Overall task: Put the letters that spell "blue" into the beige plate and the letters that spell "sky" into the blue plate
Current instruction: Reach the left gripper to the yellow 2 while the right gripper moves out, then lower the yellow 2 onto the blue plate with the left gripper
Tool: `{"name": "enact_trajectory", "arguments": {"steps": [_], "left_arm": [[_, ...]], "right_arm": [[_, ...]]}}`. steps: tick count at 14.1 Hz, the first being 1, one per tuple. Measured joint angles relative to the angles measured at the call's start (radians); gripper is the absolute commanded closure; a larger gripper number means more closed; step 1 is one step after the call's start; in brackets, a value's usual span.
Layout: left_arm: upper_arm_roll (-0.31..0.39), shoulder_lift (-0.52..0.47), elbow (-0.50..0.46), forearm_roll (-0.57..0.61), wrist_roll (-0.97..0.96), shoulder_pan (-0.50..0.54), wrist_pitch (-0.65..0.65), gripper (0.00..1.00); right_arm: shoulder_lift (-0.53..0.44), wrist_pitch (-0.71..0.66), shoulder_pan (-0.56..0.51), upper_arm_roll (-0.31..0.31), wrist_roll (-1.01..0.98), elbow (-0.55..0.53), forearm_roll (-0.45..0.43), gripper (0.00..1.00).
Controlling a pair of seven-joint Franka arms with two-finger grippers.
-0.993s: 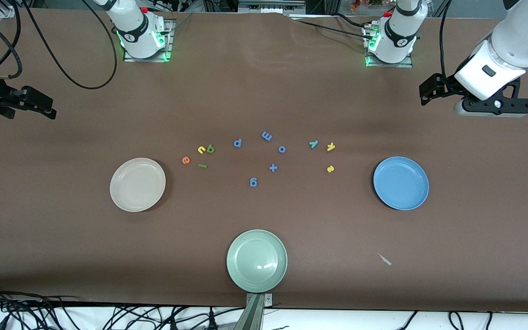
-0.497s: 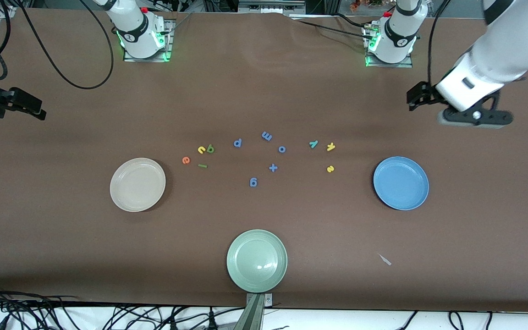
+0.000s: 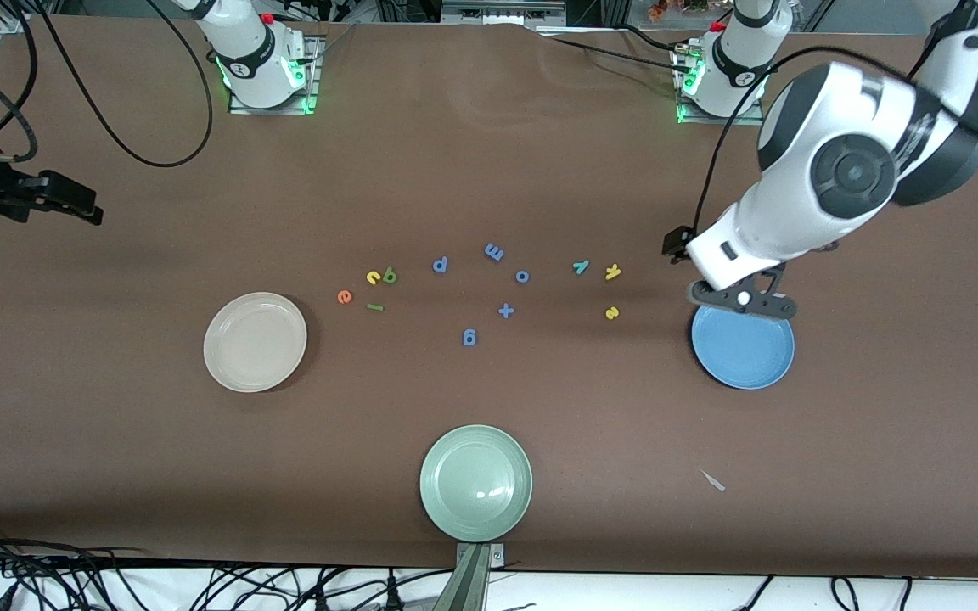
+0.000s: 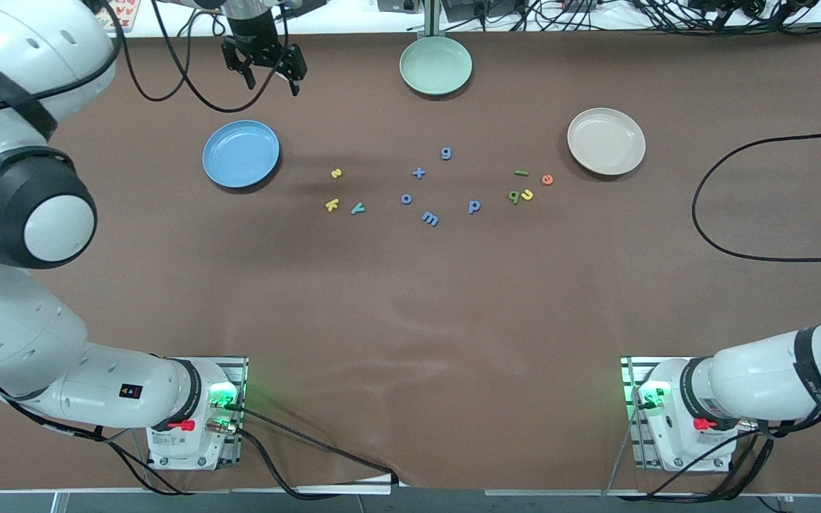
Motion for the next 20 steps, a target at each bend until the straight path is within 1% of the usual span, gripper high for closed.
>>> {"name": "enact_trajectory", "arguments": {"steps": [2,3,5,7,9,12,15,17,20], "left_arm": [[-0.001,0.027,-0.030,0.000,0.110,-0.015,0.050,0.00],[-0.002,0.031,-0.062,0.000,0.152,-0.023,0.094,0.00],[-0.007,0.036,-0.161,0.011,0.203,-0.049,0.243,0.00],[-0.016,0.047,-0.276,0.089,0.218,-0.080,0.403,0.00],[-0.020,0.082,-0.352,0.150,0.223,-0.113,0.499,0.00],[-0.019,0.167,-0.375,0.233,0.300,-0.126,0.626,0.00],[-0.013,0.235,-0.376,0.237,0.419,-0.103,0.706,0.00],[-0.013,0.255,-0.383,0.237,0.458,-0.094,0.745,0.00],[-0.013,0.269,-0.391,0.237,0.492,-0.094,0.807,0.02]], "right_arm": [[0.009,0.003,0.018,0.045,0.010,-0.005,0.000,0.00],[0.020,0.015,0.030,0.054,0.018,-0.010,0.002,0.00],[0.048,0.045,0.042,0.057,0.038,-0.027,0.038,0.00],[0.074,0.091,0.043,0.057,0.042,-0.056,0.057,0.00],[0.094,0.157,0.060,0.057,0.061,-0.104,0.060,0.00],[0.119,0.281,0.103,0.057,0.121,-0.197,0.060,0.00],[0.169,0.369,0.138,0.057,0.198,-0.243,0.060,0.00],[0.208,0.443,0.163,0.057,0.242,-0.268,0.059,0.00],[0.251,0.513,0.180,0.057,0.276,-0.290,0.059,0.00]]}}
